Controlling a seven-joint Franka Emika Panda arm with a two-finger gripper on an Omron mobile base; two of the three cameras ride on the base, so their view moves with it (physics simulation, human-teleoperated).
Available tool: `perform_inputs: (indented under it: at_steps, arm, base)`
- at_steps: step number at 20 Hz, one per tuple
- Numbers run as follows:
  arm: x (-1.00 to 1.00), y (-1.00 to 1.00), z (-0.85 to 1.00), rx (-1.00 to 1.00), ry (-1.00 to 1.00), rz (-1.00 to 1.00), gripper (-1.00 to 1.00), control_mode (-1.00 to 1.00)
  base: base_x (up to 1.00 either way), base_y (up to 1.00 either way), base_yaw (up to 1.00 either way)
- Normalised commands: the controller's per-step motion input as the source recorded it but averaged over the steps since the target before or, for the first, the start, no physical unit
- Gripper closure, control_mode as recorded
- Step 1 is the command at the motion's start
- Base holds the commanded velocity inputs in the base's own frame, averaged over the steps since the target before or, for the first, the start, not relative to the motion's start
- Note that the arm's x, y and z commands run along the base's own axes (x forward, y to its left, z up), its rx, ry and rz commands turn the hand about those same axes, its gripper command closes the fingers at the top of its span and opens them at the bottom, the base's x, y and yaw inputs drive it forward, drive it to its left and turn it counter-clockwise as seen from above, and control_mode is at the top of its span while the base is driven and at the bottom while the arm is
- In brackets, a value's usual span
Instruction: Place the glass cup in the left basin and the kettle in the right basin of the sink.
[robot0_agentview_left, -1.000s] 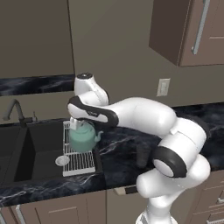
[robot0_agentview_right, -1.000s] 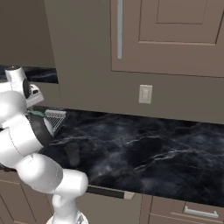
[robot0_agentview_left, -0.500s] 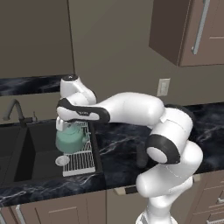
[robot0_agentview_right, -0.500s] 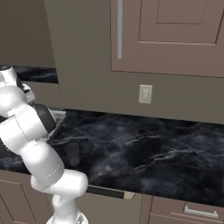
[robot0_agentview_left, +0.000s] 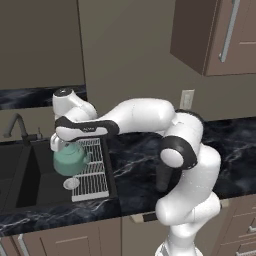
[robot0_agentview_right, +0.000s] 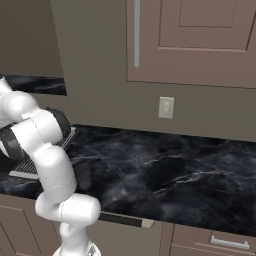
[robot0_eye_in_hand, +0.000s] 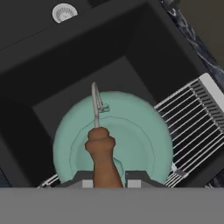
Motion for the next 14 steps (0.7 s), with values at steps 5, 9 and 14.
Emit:
perform_inputs:
  at_steps: [5,9,14]
  arm:
    - [0.25,0.48,0.0,-0.08,0.0,0.0,1.0,-1.0]
    - [0.34,0.42,-0.01,-0.03,0.0,0.02,1.0,-1.0]
    - [0.3,0.37,-0.08,-0.06,0.0,0.08,1.0,-1.0]
  base:
    - [0.0,0.0,0.0]
    - [0.0,0.0,0.0]
    - [0.0,0.0,0.0]
